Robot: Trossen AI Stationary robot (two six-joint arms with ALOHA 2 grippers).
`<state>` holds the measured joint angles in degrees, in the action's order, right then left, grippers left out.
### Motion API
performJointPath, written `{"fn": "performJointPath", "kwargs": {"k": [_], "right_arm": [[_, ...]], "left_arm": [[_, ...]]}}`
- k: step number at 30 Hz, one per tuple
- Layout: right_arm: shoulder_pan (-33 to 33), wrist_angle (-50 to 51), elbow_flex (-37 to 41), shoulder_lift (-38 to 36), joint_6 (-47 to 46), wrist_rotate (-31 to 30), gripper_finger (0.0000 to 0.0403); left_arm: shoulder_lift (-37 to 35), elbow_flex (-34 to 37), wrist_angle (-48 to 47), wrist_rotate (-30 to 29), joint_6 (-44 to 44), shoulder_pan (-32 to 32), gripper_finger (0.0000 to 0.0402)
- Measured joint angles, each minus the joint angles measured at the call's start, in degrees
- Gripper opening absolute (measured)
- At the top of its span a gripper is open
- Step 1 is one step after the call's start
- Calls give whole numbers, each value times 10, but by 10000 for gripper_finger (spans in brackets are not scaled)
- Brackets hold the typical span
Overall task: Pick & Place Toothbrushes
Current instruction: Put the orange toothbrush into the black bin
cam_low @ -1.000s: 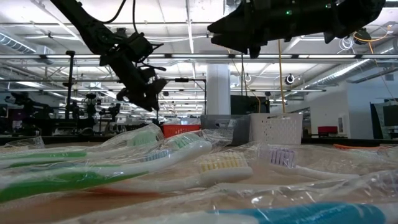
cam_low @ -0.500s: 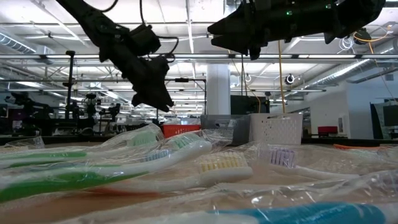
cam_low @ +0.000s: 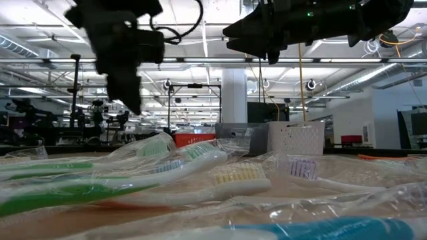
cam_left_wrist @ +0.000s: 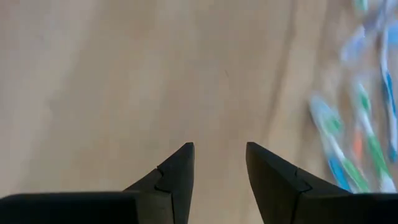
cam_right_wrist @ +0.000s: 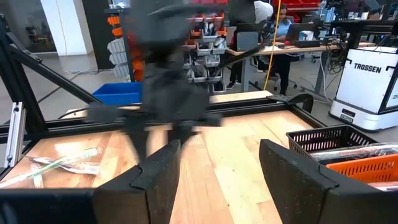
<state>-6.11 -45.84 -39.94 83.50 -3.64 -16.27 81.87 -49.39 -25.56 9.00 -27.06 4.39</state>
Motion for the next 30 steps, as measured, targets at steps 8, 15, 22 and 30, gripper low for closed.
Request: {"fn": "performJointPath", "kwargs": {"k": [8,15,22,30], "right_arm": [[0,-1,0,0,0,0,212],[0,-1,0,0,0,-1,212],[0,-2,0,0,0,-1,212],[0,-2,0,0,-1,-1,212]], "left_arm": [[3,0,-17,-54,-121,150,145],[15,0,-14,-73,-180,250,145],[56,1,4,-63,-260,295,145],[111,0,83,-45,-275,305,145]]}}
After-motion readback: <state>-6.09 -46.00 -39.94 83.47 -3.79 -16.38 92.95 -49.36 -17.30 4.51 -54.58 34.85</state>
